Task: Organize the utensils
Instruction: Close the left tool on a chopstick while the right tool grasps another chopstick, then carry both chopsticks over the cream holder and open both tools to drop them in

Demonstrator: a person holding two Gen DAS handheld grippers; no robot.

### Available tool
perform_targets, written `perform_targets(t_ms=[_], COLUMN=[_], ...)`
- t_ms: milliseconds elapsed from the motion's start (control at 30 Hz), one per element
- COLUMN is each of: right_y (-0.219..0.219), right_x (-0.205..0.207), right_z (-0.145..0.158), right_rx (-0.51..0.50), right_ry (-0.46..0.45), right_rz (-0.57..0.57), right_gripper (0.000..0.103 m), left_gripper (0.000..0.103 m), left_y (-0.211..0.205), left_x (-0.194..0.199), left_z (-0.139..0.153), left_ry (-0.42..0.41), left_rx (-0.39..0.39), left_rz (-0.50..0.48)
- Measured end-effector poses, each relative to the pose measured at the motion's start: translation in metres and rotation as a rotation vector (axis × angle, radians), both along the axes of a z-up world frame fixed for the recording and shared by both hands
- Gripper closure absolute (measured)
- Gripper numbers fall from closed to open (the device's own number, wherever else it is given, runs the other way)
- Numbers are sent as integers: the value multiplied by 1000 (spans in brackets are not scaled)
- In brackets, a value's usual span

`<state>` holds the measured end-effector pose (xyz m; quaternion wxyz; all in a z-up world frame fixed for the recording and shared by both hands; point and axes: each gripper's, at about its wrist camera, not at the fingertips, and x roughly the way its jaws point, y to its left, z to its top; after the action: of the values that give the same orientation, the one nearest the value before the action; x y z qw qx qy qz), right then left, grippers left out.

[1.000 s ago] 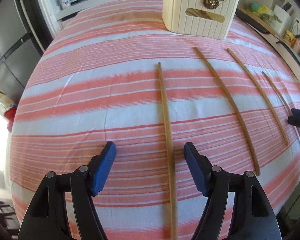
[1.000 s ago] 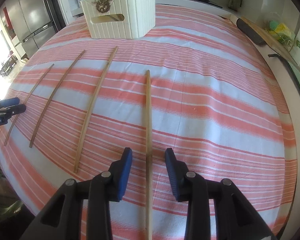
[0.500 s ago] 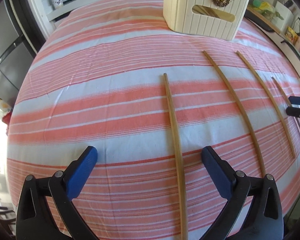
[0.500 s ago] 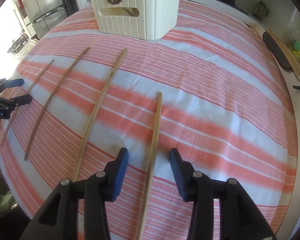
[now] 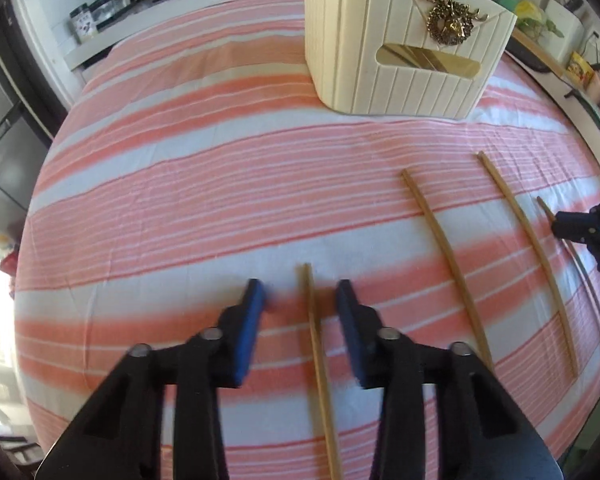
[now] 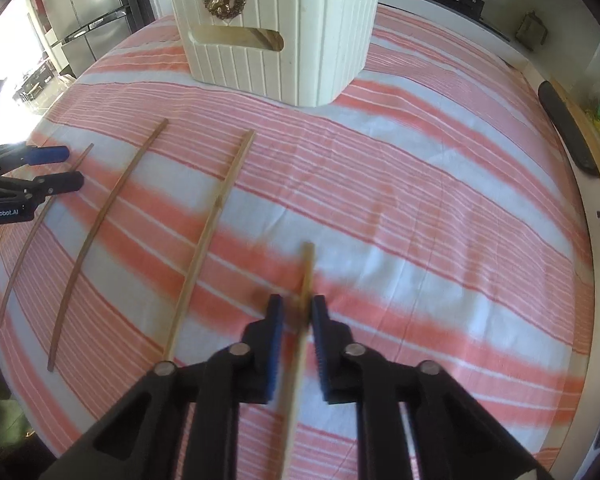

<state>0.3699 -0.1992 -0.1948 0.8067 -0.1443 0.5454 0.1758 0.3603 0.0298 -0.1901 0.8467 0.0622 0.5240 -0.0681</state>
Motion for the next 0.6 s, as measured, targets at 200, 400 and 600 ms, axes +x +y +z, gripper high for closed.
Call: perform_targets(t_ms=[200, 400, 600], right_y=[-9, -31, -34], right_x=[8, -39, -106], right_z=[27, 100, 160], right_rx=[151, 312, 381], right_ry=[-77, -274, -479], right_rz=[-70, -83, -72], right_gripper=[97, 97, 97], left_gripper=[100, 100, 100], left_y=[23, 34, 40], left_x=[-19, -82, -129], left_z=[27, 111, 165], left_ry=[-80, -300, -476], left_rx=[-142, -278, -389], left_rz=[73, 68, 56])
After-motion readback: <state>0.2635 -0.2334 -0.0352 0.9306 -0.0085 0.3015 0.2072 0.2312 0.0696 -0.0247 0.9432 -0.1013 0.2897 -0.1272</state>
